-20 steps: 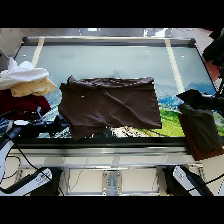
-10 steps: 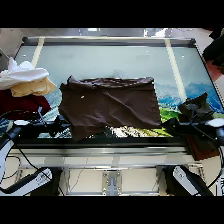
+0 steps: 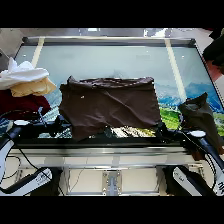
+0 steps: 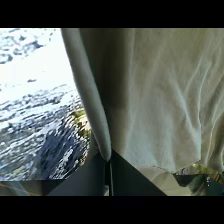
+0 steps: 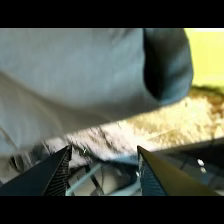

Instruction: Fold the shirts.

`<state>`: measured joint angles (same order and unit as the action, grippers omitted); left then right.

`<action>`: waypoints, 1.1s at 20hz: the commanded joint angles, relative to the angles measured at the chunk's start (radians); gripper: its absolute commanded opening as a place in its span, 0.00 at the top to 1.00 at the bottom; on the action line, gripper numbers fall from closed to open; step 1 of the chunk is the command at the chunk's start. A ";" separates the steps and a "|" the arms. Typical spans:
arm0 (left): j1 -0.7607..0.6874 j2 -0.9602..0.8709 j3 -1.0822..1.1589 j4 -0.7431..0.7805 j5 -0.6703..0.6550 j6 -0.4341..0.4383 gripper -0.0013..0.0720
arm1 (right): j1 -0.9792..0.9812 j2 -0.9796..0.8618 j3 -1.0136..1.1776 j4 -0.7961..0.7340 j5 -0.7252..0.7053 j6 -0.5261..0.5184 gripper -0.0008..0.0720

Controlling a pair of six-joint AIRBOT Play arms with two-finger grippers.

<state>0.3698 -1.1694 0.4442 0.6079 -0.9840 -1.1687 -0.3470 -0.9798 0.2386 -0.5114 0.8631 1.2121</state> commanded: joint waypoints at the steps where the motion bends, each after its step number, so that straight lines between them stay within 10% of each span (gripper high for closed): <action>1: 0.000 0.001 0.000 0.000 0.000 0.010 0.97 | 0.042 -0.045 0.010 0.063 -0.140 0.002 0.38; 3: 0.000 0.001 0.000 0.000 0.000 0.010 0.96 | 0.042 -0.077 0.035 0.071 -0.178 0.002 0.38; 9: 0.000 0.011 0.025 0.000 -0.014 0.011 0.97 | 0.042 -0.085 0.165 0.070 -0.188 -0.015 0.98; 22: 0.375 0.681 0.756 -0.277 -0.198 0.032 0.97 | 0.042 0.470 1.059 -0.165 0.179 -0.069 0.98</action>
<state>0.6479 -0.6075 0.9867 0.3927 -1.1999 -1.1370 -0.3054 -0.6247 1.0878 -0.6285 1.0035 1.1370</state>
